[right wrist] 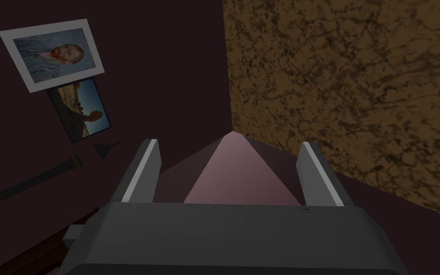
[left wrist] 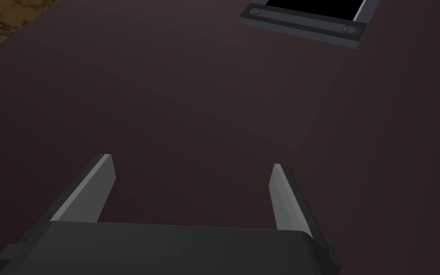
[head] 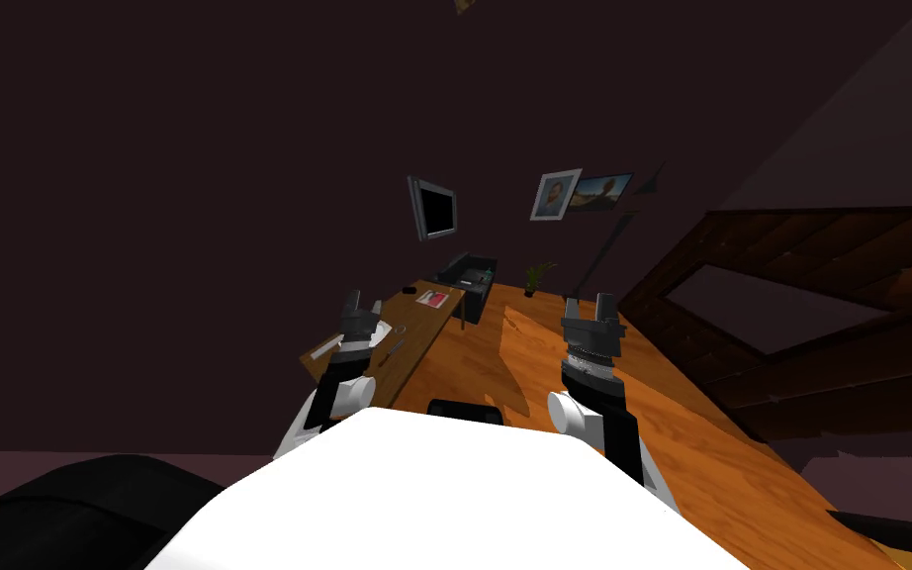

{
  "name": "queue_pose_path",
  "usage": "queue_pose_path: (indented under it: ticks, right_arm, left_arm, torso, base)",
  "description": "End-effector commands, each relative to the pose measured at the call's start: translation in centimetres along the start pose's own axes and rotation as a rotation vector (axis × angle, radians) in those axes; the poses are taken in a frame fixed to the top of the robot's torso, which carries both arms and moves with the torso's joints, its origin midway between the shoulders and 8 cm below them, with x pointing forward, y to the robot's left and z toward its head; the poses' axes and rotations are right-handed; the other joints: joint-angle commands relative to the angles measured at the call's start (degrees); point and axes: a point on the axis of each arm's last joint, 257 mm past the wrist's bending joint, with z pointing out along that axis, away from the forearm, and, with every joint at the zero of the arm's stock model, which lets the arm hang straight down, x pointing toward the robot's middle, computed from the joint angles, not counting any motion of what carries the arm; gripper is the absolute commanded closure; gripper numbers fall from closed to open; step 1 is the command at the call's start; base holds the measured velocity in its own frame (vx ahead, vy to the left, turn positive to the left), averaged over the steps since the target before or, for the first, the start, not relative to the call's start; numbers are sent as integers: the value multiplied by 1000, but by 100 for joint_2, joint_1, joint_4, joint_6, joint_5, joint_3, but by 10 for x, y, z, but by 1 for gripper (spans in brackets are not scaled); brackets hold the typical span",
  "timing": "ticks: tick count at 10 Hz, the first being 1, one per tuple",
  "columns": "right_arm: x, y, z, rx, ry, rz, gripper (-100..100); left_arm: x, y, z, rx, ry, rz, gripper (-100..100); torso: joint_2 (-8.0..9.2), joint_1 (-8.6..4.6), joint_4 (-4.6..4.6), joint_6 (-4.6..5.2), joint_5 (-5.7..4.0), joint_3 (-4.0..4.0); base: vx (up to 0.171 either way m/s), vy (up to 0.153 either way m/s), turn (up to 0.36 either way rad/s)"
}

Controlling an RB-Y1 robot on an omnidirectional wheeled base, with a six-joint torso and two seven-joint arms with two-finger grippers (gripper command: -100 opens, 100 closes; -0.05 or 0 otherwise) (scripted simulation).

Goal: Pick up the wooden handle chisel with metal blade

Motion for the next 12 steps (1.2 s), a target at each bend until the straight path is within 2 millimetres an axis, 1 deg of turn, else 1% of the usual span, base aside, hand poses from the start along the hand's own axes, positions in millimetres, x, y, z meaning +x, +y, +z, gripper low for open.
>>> queue_pose_path:
  ticks: [1,3,4,6,7,8,9,10,11,12]
  right_arm:
    - [0,0,0,0,0,0,0]
    - [0,0,0,0,0,0,0]
    - [0,0,0,0,0,0,0]
    - [0,0,0,0,0,0,0]
    - [0,0,0,0,0,0,0]
    - [0,0,0,0,0,0,0]
    - [0,0,0,0,0,0,0]
    - [0,0,0,0,0,0,0]
    - [0,0,0,0,0,0,0]
    - [0,0,0,0,0,0,0]
  left_arm:
    - [-17,12,-5,-43,-16,4,-100]
    - [-50,52,-19,-168,-66,17,-100]
    - [-51,55,-19,-176,-68,17,-100]
    - [-91,94,-42,-306,-135,28,-100]
    - [-92,97,-43,-318,-137,27,-100]
    - [-114,117,-58,-390,-178,31,-100]
    - [-114,117,-58,-390,-178,31,-100]
    - [-135,132,-71,-452,-218,33,-100]
    - [-138,136,-75,-463,-223,33,-100]
    - [-159,148,-89,-520,-264,33,-100]
  torso:
    - [0,0,0,0,0,0]
    - [2,5,1,-1,1,1]
    - [0,2,0,-1,0,0]
    - [3,7,1,0,2,2]
    - [-3,2,0,0,0,-2]
    - [-2,6,-1,-2,1,-1]
    - [1,4,0,-1,1,0]
    - [3,7,1,-2,1,2]
    - [1,7,1,-1,1,1]
    - [0,9,0,-2,1,0]
  base:
    - [26,-40,-30]
    - [31,-50,-90]
    - [24,-38,-39]
    - [33,-47,-102]
    - [41,-39,-53]
    - [31,-46,-84]
    - [22,-35,-46]
    - [36,-37,-103]
    - [38,-29,-42]
    - [46,-37,-70]
